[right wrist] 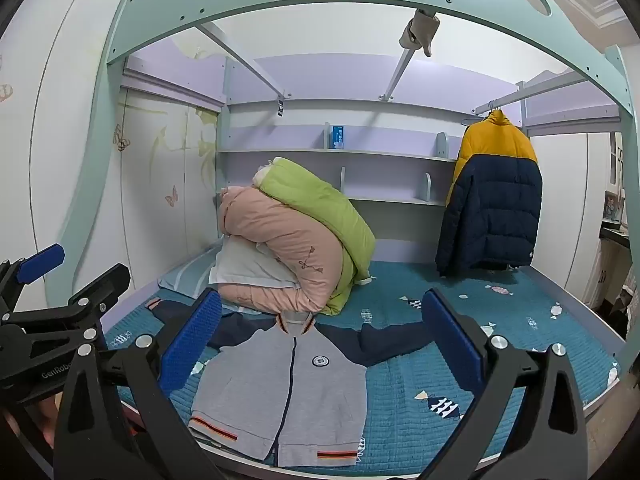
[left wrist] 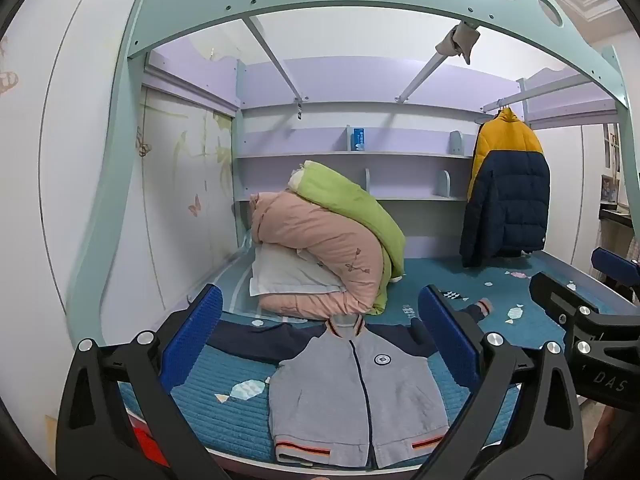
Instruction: Fold large clothes
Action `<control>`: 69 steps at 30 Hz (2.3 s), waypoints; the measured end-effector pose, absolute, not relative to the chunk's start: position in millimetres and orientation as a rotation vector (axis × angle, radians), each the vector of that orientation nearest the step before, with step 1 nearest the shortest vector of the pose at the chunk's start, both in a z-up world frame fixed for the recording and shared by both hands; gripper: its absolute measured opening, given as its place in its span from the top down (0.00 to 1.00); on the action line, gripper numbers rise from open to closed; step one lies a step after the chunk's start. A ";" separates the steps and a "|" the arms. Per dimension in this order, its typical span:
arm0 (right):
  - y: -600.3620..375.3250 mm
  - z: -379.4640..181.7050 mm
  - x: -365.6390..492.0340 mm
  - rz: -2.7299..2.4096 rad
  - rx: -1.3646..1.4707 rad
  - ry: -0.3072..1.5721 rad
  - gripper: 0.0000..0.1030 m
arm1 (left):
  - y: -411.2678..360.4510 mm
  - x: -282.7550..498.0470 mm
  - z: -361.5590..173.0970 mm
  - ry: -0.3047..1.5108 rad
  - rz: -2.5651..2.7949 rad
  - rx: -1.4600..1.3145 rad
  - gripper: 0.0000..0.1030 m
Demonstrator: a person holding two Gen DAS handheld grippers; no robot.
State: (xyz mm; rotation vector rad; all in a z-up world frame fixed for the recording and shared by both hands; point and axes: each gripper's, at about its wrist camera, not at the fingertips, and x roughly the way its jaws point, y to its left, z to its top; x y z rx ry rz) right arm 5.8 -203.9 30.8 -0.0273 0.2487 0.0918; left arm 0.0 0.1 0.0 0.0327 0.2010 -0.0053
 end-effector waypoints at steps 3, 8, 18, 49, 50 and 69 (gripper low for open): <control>-203.9 30.3 6.9 0.092 -0.028 0.251 0.06 | -1.0 0.5 -0.2 0.204 0.001 0.041 0.05; -204.8 29.5 7.3 0.091 -0.027 0.248 0.06 | -6.7 0.9 0.5 0.199 0.004 0.051 0.05; -205.6 28.2 7.7 0.092 -0.023 0.250 0.06 | -8.2 3.4 -2.0 0.195 -0.004 0.050 0.05; -216.3 24.6 9.5 0.095 -0.013 0.253 0.06 | -16.0 -1.7 9.1 0.181 -0.004 0.058 0.05; -216.6 19.7 11.8 0.095 -0.013 0.253 0.06 | -15.7 -1.7 9.1 0.180 -0.004 0.058 0.05; -220.7 18.7 11.7 0.095 -0.010 0.254 0.06 | -16.7 -3.5 7.5 0.177 -0.005 0.060 0.05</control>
